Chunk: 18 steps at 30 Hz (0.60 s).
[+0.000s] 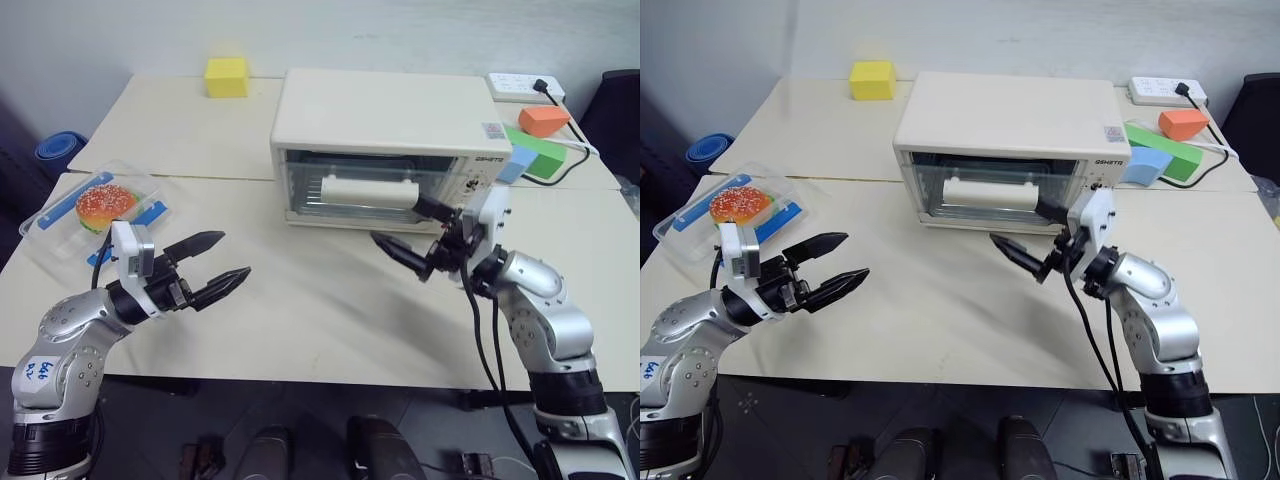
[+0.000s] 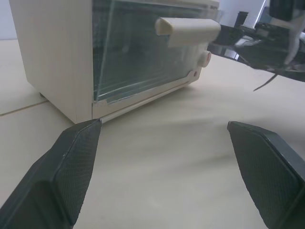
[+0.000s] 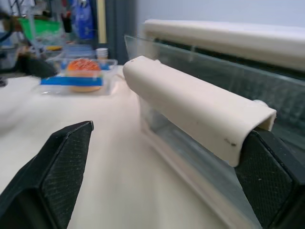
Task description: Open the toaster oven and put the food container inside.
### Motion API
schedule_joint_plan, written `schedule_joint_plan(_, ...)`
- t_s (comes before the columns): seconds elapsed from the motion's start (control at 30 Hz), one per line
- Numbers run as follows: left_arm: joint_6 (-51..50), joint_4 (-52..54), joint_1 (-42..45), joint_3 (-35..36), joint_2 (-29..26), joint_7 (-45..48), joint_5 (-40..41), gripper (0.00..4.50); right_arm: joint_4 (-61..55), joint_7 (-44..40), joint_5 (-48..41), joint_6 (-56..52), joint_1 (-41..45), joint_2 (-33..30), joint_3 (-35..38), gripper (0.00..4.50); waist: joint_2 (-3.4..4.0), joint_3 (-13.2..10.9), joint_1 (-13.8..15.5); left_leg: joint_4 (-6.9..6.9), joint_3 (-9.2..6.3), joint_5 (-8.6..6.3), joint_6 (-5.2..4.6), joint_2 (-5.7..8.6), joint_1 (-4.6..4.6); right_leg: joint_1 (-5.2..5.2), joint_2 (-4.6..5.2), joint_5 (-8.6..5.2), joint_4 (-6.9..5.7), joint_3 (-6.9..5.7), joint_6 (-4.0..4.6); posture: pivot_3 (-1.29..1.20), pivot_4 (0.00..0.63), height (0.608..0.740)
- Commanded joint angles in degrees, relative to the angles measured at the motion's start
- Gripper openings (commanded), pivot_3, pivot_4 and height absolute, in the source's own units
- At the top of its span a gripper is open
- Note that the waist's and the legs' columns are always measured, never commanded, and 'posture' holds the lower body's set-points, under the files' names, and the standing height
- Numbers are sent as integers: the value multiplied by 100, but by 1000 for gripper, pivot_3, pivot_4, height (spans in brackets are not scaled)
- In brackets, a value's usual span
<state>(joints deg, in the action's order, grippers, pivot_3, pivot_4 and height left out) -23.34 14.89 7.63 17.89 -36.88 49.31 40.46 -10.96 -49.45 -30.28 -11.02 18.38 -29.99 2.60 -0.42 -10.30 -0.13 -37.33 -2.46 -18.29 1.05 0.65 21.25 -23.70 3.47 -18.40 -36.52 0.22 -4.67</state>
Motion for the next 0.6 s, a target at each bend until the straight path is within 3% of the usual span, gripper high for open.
schedule_joint_plan(0.03,32,-208,428,87,4,-44,74,4310,-352,-371,222,355,-348,-200,-91,4493,0,0,5,-3,1,1,-2,0,0,1,0,0,-1,0,0,0,150,740)
schedule_joint_plan(0.1,112,-559,831,97,70,-89,33,3900,-346,-420,337,466,-517,-202,-119,4500,-1,0,7,-9,-2,2,-9,0,-6,9,-1,1,-5,-2,-2,0,150,740)
schedule_joint_plan(0.23,383,-1594,1819,-161,215,-3,-297,2658,-291,-504,523,662,-686,-180,-175,4500,-2,-1,5,-15,-4,11,-10,6,-18,10,-2,4,-34,-3,-6,0,150,740)
schedule_joint_plan(0.33,1225,-2503,2404,-686,276,340,-1096,1768,-251,-498,611,756,-739,-155,-192,4500,-2,-1,-4,-15,-2,14,-7,9,-23,9,-4,4,-43,-1,-6,0,150,740)
schedule_joint_plan(0.5,1784,-3544,3172,-1001,896,671,-1313,155,-174,-455,738,885,-791,-133,-193,4500,-3,-1,9,-25,4,26,13,11,-6,0,-4,4,-42,0,-7,0,150,740)
schedule_joint_plan(0.6,2027,-3999,3501,-1181,1202,897,-1465,33,-91,-395,847,1077,-842,-99,-145,4500,-6,-3,7,-44,6,19,3,18,3,1,1,7,-41,1,-12,0,150,740)
